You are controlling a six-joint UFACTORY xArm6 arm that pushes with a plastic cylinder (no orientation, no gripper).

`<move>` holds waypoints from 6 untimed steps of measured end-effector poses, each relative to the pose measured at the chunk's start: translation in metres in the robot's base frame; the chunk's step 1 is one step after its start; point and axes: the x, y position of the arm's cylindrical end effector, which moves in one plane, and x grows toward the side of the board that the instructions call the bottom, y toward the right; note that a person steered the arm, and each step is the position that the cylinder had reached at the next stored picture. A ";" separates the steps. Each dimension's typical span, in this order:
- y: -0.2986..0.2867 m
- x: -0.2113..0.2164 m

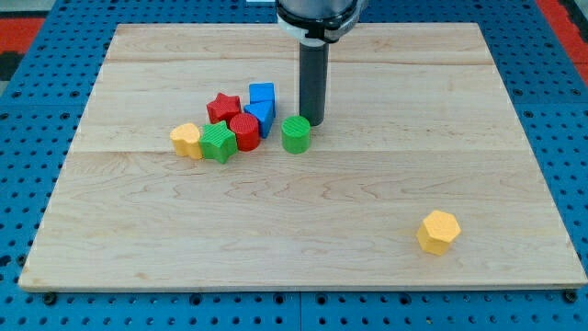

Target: Place the arm towards the center of the board

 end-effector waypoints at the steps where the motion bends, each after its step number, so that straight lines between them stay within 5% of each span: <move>1: -0.003 0.012; 3: 0.011 0.063; 6: 0.018 0.059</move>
